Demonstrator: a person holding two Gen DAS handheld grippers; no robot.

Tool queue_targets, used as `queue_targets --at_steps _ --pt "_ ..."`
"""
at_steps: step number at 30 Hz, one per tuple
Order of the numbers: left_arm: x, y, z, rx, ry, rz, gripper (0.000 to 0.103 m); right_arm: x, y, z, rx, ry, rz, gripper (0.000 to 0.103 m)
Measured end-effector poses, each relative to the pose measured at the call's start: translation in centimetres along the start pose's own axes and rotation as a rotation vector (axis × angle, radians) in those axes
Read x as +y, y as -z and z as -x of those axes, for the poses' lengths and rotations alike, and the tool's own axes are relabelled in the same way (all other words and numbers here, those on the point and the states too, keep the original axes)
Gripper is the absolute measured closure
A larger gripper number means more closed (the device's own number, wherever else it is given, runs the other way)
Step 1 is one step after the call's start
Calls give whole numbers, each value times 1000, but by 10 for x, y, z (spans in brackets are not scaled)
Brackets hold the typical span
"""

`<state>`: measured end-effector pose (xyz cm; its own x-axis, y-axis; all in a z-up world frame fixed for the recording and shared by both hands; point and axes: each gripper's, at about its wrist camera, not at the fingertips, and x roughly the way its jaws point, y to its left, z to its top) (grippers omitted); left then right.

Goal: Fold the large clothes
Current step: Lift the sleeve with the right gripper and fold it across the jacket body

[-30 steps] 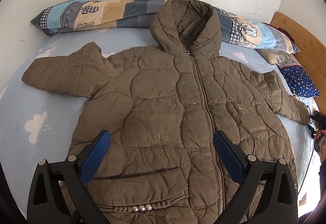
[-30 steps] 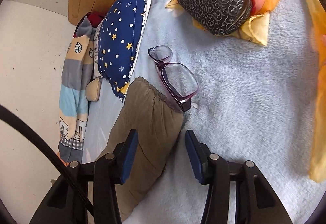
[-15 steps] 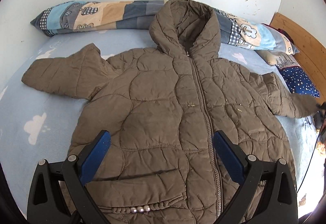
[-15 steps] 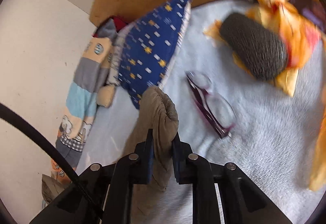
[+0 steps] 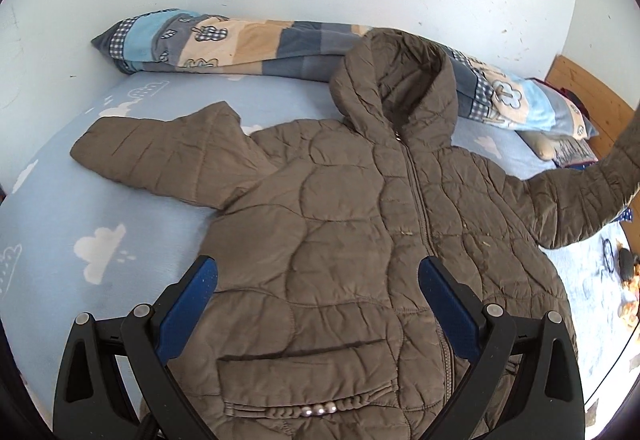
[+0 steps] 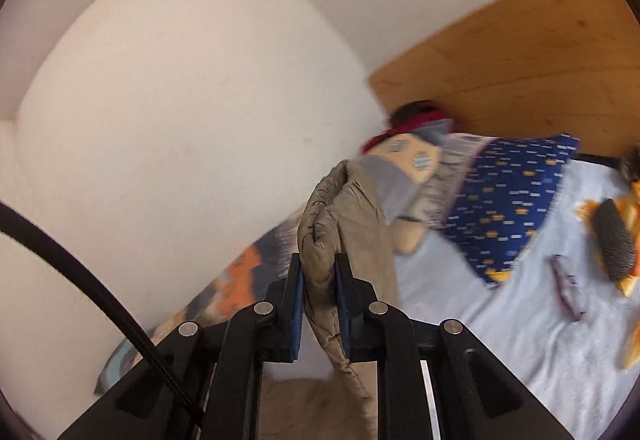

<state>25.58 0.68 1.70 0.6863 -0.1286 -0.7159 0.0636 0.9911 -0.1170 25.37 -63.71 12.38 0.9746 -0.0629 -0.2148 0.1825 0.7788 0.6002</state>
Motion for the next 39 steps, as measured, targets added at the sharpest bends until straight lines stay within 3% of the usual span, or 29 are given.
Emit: queue_targets --at_steps 8,17,24,29,34,39 --pt "24 -7 12 -20 0 49 3 146 71 -23 161 -230 140 87" --pt "48 -10 20 -30 -22 90 3 244 197 -72 389 -350 298 88" --pt "58 -11 17 -19 -43 116 3 267 317 -115 587 -337 471 88" --pt "62 -9 15 -10 -48 115 3 255 395 -138 714 -297 570 88" --pt "66 -9 13 1 -52 126 3 255 443 -140 790 -289 659 88" --pt "66 -8 10 6 -57 124 3 242 479 -150 876 -267 651 82"
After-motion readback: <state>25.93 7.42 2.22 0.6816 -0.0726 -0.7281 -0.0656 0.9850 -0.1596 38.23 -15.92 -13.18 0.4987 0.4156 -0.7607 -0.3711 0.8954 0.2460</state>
